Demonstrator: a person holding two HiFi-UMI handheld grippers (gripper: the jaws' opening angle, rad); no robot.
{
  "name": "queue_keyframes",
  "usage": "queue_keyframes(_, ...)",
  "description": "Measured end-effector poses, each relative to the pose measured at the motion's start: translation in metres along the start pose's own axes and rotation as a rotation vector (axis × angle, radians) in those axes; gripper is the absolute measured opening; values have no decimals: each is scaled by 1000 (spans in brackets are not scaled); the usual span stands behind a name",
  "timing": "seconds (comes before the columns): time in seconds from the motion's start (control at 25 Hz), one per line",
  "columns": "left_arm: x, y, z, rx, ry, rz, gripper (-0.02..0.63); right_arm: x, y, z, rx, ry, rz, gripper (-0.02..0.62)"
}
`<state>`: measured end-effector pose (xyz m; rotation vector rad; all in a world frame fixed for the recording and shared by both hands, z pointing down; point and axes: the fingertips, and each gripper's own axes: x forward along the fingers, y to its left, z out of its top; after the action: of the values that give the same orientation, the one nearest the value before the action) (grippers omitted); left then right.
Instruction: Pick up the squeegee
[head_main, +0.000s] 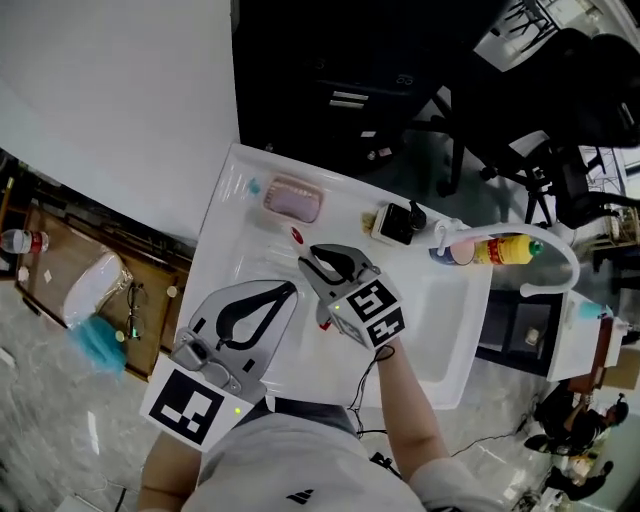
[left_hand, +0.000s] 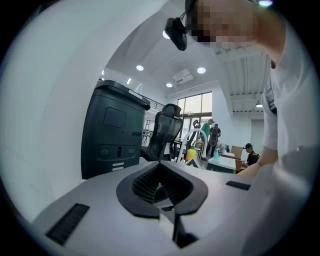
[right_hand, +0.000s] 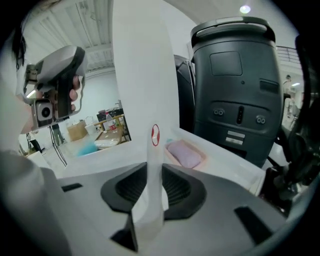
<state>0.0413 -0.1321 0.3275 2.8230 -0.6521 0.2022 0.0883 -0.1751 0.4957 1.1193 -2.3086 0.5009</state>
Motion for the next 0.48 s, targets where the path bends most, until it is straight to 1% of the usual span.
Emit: queue_keyframes(0.48, 10, -29, 17, 38, -3, -167, 12, -68, 4, 35, 101, -182, -158, 104)
